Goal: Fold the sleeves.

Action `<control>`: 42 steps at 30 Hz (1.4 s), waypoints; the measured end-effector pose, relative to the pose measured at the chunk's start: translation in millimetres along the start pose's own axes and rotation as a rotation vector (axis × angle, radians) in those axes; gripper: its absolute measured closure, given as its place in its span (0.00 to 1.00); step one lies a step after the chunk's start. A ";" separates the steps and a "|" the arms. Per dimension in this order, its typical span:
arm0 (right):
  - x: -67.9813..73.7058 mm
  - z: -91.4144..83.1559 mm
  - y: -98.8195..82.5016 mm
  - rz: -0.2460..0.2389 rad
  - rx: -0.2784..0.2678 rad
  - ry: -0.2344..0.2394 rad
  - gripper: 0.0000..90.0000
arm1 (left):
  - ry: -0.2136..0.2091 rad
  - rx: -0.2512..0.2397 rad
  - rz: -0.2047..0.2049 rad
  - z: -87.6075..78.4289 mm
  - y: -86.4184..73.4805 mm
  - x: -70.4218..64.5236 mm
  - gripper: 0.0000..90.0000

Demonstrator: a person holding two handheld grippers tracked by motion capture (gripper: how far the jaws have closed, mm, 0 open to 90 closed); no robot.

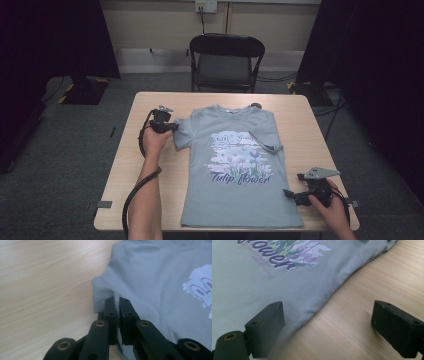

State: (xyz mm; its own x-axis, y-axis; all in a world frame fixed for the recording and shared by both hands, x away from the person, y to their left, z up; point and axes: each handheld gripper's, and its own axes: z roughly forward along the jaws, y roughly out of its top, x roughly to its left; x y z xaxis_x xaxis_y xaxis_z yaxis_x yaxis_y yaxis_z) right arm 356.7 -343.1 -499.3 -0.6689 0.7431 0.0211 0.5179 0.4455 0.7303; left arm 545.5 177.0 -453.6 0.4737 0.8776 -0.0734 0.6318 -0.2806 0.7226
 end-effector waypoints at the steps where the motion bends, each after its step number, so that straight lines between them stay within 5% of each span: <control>1: 0.0 0.0 0.0 -0.001 0.000 0.000 0.12 | 0.000 0.003 0.005 -0.6 0.9 -0.5 0.96; 33: 1.3 -0.9 -0.8 -0.014 0.002 0.013 0.12 | -0.021 0.003 0.084 1.7 27.4 -39.3 0.95; 42: 1.4 -1.0 -0.9 -0.015 0.002 0.015 0.12 | -0.041 -0.015 0.077 6.5 34.9 -48.8 0.95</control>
State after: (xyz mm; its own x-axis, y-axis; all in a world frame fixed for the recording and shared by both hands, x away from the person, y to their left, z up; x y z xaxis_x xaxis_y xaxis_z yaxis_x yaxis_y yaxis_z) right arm 354.8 -343.0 -499.2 -0.6843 0.7290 0.0201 0.5087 0.4574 0.7294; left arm 548.4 121.9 -429.3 0.5457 0.8368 -0.0448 0.5829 -0.3407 0.7377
